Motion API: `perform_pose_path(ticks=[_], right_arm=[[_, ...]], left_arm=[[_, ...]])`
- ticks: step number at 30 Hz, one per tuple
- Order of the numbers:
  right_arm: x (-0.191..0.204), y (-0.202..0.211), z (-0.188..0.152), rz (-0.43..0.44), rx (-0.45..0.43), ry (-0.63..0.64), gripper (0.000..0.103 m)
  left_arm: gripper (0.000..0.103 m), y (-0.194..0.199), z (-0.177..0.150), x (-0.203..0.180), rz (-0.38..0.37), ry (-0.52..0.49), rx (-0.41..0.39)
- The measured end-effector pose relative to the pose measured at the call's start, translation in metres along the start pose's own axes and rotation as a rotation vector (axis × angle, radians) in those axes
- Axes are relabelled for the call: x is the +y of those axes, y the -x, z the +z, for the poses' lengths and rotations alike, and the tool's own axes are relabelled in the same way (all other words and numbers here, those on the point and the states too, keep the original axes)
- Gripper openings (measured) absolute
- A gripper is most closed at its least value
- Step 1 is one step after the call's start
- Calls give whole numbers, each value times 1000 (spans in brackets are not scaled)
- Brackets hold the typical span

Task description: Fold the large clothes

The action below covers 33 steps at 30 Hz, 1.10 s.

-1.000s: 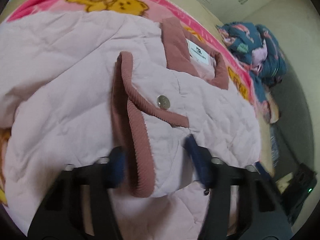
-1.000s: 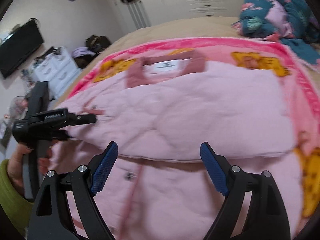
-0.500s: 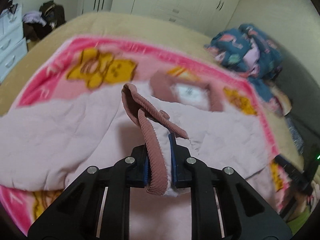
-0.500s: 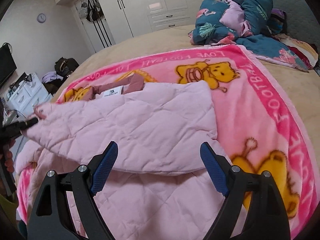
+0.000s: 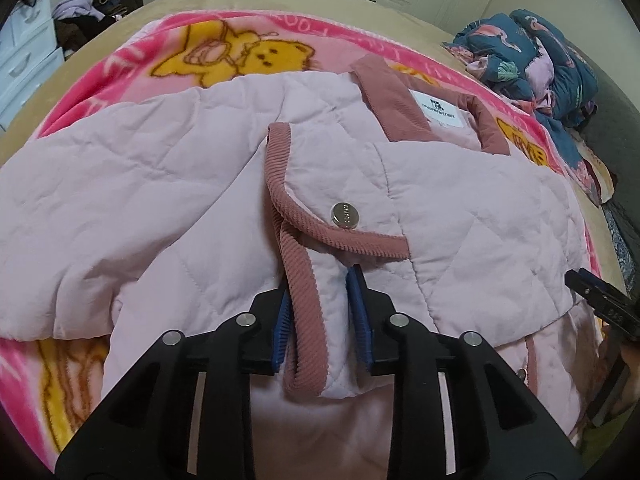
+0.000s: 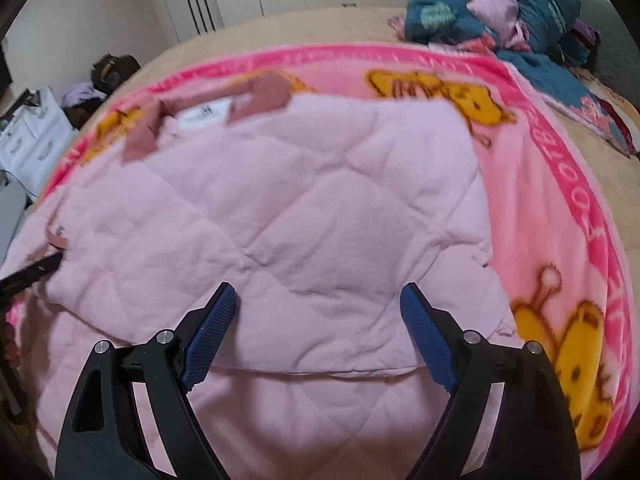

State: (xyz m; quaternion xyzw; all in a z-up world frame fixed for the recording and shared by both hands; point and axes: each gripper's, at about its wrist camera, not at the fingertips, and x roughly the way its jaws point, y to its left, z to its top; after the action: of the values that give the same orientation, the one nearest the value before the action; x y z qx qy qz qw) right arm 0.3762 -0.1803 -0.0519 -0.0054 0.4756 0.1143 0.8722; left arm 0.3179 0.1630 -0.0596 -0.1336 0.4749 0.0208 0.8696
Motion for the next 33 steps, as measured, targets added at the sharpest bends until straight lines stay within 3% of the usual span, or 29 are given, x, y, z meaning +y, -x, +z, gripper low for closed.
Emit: perform_pose_path(ticks=[6,9,14,15,19,33], right_arm=[[0,3,-2,-8,-5,-30,84],[2,18,-3,36,-25,-52,84],[16,39,-10,82,-44,-50,86],[20,43,-11,80,-53,-46,97],[34,56,-11,104,-75,-37,99],[83,90,-6,158,-130,10,99]], left_arm=[[27,4,-2,-3,13,-14,0],[34,14,-5,-4,25,-33,-5],[55,31,-9,-4,25,-40,-13],[63,37,-10,-5,27,-43,-21],[93,52,-13,-4,32,-29,-38],[94,94,-23,30,80,54,-86]])
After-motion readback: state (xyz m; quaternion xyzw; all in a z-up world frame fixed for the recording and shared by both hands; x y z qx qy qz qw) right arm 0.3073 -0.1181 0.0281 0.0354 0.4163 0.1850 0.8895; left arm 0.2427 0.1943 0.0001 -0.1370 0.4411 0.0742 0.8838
